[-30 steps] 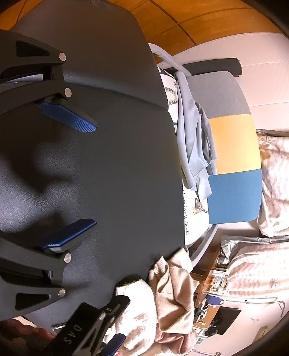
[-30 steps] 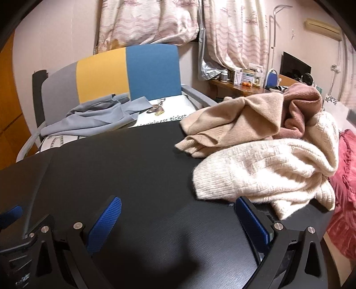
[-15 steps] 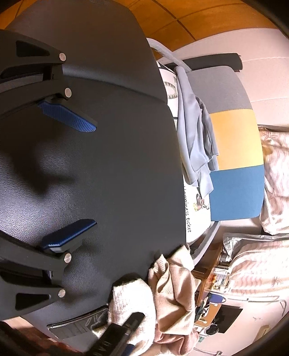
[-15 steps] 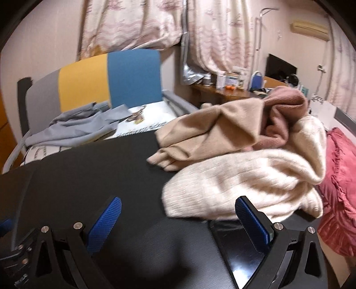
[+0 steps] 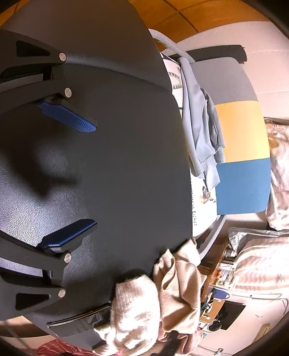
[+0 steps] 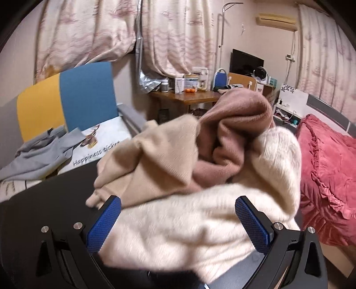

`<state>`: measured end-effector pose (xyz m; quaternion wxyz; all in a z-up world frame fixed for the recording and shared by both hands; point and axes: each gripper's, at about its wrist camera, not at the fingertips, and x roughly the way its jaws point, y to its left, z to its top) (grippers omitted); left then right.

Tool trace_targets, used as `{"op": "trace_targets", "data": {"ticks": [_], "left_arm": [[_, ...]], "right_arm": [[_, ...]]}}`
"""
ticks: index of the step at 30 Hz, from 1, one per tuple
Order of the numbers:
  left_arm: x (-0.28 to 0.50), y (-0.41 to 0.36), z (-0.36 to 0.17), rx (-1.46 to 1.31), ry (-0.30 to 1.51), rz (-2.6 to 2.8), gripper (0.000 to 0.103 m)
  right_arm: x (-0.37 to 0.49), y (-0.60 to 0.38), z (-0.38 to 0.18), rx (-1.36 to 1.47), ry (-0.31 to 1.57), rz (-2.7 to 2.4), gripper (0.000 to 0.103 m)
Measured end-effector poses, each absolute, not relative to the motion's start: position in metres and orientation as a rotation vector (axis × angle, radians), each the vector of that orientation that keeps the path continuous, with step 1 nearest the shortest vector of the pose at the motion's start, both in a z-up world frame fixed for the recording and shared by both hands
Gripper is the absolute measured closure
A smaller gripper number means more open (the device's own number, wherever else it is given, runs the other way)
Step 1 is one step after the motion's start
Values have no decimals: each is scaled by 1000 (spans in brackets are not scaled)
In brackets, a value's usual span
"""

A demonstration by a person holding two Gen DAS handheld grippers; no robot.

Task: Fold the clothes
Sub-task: 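Grasp the beige knit sweater from the pile with the right tool, then pull the beige sweater onto the table with the right tool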

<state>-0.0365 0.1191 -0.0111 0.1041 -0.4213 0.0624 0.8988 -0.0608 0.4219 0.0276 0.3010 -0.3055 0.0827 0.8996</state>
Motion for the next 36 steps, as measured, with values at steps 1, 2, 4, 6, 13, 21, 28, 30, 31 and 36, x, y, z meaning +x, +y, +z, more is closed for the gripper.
{"op": "trace_targets", "data": {"ticks": [1, 2, 4, 6, 13, 21, 28, 30, 31, 36], "left_arm": [[-36, 120, -12, -1243, 191, 2649, 21], [-36, 121, -13, -1245, 197, 2646, 21], [-35, 123, -14, -1248, 207, 2639, 21], [-35, 124, -16, -1249, 215, 2637, 21], [-37, 128, -21, -1271, 229, 2635, 21], [-39, 134, -28, -1289, 249, 2614, 21], [-40, 129, -29, -1300, 253, 2627, 21], [-41, 126, -30, -1305, 241, 2630, 21], [-41, 125, -31, -1312, 237, 2631, 21], [-42, 120, -36, -1340, 229, 2633, 21]], "right_arm": [[-64, 425, 29, -802, 209, 2383, 0], [-68, 428, 31, -793, 198, 2379, 0], [-73, 432, 33, -789, 192, 2374, 0], [-79, 435, 32, -794, 188, 2372, 0], [-98, 447, 27, -811, 168, 2373, 0], [-111, 463, 22, -798, 176, 2390, 0], [-137, 488, 2, -873, 246, 2431, 8], [-143, 493, -7, -925, 277, 2435, 37], [-146, 496, -12, -951, 291, 2436, 42], [-149, 493, -21, -979, 291, 2511, 86]]}}
